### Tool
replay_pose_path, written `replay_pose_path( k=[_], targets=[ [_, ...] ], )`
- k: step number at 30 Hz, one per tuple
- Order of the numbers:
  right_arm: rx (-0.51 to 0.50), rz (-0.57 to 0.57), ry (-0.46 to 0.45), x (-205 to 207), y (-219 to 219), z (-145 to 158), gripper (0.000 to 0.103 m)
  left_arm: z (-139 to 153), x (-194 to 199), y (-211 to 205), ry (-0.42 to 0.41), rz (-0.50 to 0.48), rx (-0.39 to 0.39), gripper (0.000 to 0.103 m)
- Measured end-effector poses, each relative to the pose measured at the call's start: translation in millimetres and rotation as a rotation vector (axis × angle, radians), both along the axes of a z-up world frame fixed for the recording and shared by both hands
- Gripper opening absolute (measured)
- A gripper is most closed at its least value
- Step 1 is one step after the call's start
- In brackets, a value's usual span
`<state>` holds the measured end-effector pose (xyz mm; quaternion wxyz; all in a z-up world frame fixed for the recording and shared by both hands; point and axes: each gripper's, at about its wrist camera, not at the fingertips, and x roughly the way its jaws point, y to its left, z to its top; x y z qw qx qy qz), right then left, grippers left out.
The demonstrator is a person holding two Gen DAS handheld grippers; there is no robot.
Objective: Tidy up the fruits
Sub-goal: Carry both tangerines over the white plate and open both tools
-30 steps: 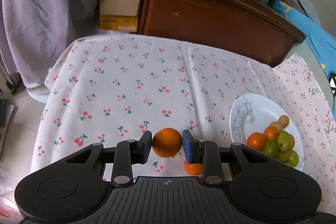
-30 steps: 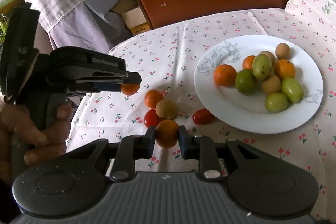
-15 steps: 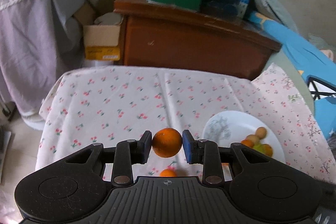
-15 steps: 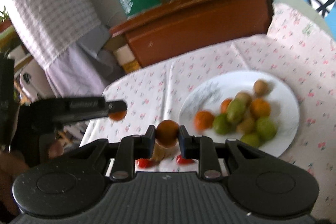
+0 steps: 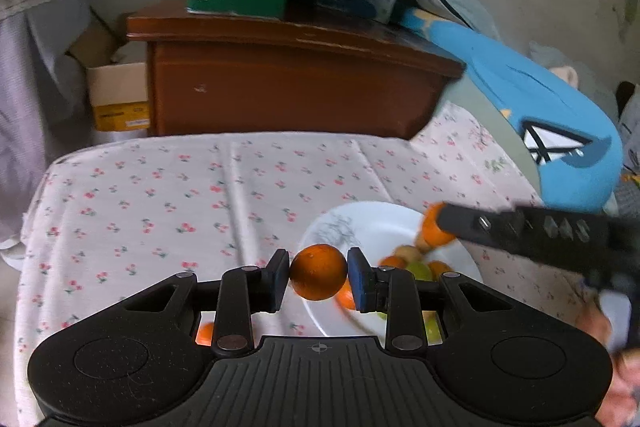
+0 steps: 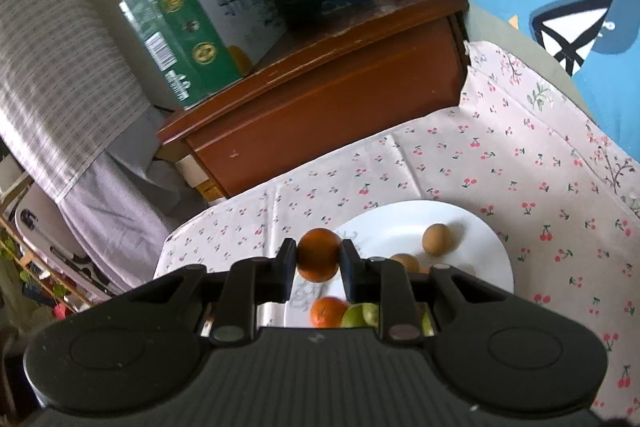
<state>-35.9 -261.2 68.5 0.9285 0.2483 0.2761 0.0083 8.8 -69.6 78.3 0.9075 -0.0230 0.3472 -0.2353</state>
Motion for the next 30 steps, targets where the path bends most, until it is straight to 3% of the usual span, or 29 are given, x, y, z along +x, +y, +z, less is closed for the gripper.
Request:
replay_pose_path(
  k=[4,24,26,28,30],
  targets=[
    [0.063,-0.006,0.029,13.7,-10.3,-10.1,0.023,-7.0,-1.0,-10.7,0.016,-0.035,0.002,0.029],
    [0.096,-0.016,0.124,47.0,-14.9,-47.1,0.026,-37.1,2.7,-32.1,0.094,-0.092,0.019,0.031],
    [0.1,-0.018,0.118,46.3,-15.3,-45.5,0.026,-33.3,2.2,-30.9,0.085,-0.091,0.012,0.035],
    [0.101,-0.023,0.109,44.6,-15.3,-43.1,0.026,-29.8,1.5,-29.0,0.074,-0.076,0.004,0.051],
    [0.099,-0.022,0.102,43.5,-15.2,-40.7,0.026,-25.6,-0.1,-27.5,0.055,-0.072,0.003,0.052]
  ],
)
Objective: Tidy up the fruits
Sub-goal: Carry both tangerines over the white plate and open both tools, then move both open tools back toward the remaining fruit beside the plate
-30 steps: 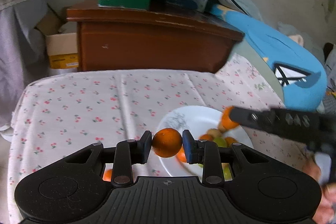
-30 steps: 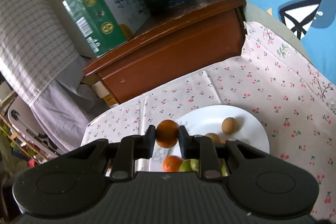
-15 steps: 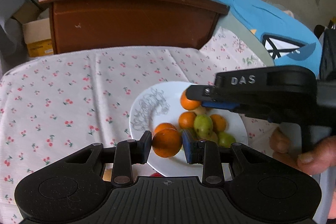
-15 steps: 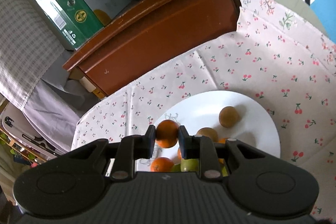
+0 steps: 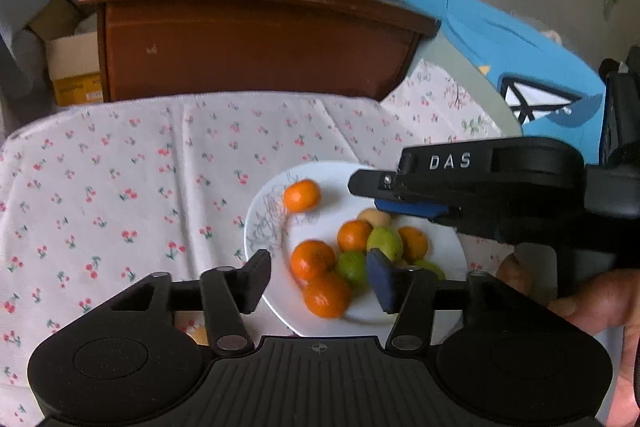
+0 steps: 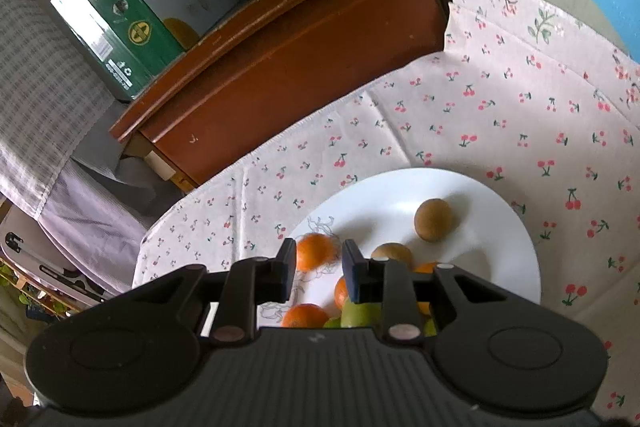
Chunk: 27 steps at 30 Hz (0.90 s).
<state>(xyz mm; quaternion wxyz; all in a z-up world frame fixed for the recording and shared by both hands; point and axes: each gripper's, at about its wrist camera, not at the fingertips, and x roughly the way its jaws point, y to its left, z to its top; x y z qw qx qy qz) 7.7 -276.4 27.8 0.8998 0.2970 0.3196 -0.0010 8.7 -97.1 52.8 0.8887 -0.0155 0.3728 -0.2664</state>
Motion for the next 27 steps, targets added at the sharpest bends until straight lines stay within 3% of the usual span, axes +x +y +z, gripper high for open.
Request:
replay_pose_path(
  k=[6,16,27],
  targets=[
    [-0.014,-0.008,-0.016,-5.3,0.0,6.3,0.028,11.0,5.2,9.7,0.007,0.052,0.011,0.063],
    [-0.054,0.011,-0.048,-28.0,15.0,19.6,0.03,38.4,4.2,41.5,-0.045,0.13,0.09,0.065],
    [-0.035,0.045,-0.047,-70.3,45.1,13.3,0.03,44.7,-2.0,83.9,-0.031,0.246,0.067,0.065]
  ],
)
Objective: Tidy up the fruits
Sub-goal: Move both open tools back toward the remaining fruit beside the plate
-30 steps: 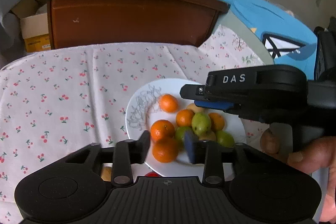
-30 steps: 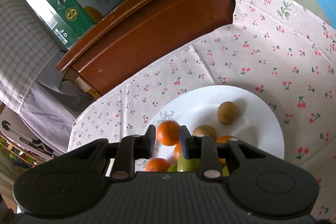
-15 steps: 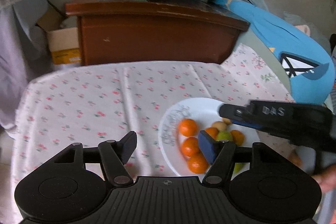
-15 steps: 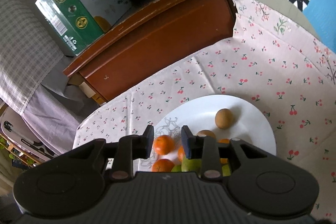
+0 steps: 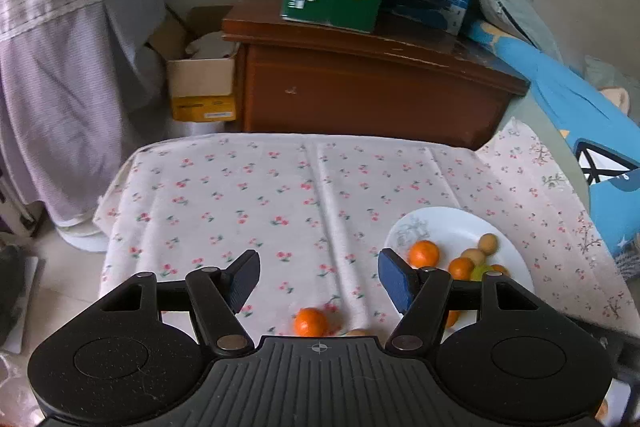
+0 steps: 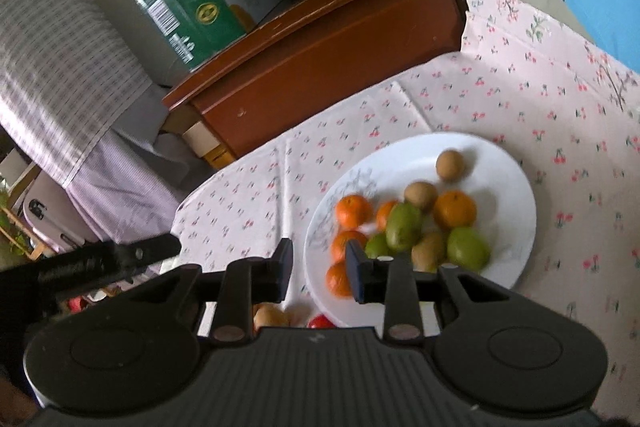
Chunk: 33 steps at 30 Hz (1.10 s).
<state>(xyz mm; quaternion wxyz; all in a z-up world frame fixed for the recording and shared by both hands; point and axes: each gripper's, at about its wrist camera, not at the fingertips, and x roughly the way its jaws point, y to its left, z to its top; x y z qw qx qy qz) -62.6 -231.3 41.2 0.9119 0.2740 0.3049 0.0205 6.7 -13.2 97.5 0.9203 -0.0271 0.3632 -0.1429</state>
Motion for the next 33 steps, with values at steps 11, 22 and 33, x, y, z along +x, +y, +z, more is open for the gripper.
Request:
replay_pose_path(
  k=[11,22,33],
  targets=[
    [-0.043,0.057,0.025,-26.8,36.1,-16.6,0.03,-12.5,-16.5,19.1,0.02,0.038,0.049,0.065],
    [-0.121,0.037,0.073,-22.7,65.6,-47.5,0.03,-22.1,-13.8,36.2,0.056,0.089,0.048,0.071],
    [-0.24,-0.035,0.06,-4.2,77.5,-59.6,0.03,-29.3,-9.1,37.8,0.071,0.113,0.067,0.071]
  ],
)
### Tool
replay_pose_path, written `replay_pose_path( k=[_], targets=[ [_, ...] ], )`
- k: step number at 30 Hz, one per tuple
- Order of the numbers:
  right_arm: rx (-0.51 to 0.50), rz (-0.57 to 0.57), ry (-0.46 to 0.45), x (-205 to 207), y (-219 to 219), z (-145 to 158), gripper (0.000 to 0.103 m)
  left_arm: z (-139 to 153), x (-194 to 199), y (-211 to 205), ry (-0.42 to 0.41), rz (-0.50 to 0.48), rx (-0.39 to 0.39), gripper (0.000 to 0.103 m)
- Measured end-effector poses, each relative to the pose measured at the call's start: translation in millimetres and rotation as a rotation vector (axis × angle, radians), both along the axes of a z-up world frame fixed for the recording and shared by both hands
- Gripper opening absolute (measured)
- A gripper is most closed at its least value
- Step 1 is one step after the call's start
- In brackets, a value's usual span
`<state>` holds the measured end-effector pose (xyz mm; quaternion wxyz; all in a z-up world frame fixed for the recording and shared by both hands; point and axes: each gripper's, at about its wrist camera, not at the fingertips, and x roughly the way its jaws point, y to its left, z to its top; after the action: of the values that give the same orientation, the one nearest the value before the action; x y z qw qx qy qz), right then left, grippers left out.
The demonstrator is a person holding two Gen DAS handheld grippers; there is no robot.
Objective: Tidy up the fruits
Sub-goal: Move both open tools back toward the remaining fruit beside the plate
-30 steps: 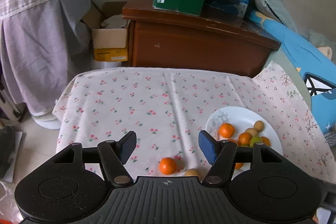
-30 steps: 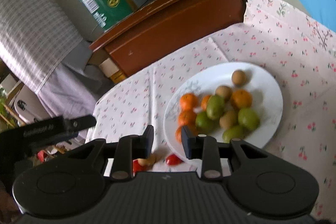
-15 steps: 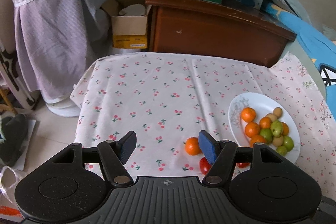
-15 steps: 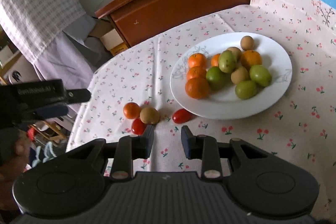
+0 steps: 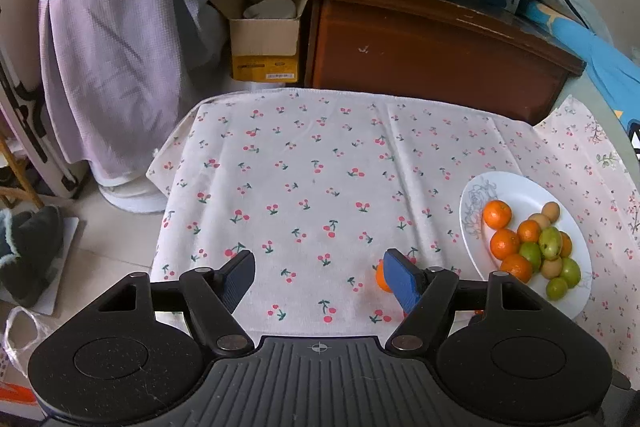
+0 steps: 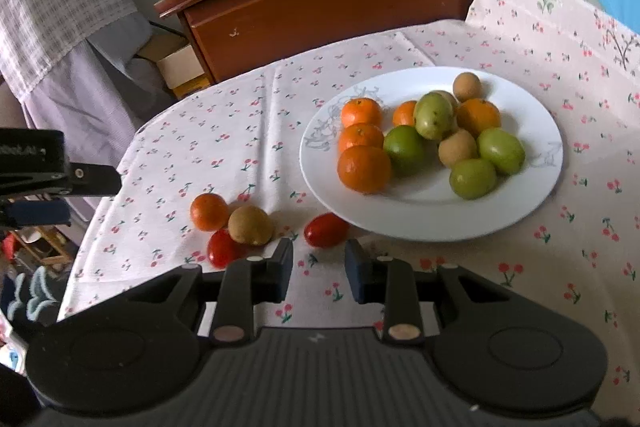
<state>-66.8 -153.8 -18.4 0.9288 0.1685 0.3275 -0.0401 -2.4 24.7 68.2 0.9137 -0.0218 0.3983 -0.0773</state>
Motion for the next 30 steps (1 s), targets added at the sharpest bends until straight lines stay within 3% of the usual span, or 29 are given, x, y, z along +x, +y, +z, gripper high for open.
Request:
replay_pose_path(
  k=[11,13,16,30],
  targets=[
    [-0.112,-0.011,-0.036,9.4,17.3,-3.4,0.03,-8.8,5.8,2.7,0.028,0.02,0.002,0.071],
    [-0.132,-0.006,-0.038,9.6,19.8,-4.0,0.026,-11.1,6.0,1.2,0.032,0.017,0.007,0.071],
    [-0.136,-0.007,-0.036,9.9,18.3,-3.8,0.021,-14.5,6.5,-0.6,0.035,0.016,0.017,0.071],
    [-0.101,0.071,-0.021,-1.6,21.9,-1.7,0.016,-34.6,15.3,-8.2,0.06,-0.017,-0.015,0.071]
  ],
)
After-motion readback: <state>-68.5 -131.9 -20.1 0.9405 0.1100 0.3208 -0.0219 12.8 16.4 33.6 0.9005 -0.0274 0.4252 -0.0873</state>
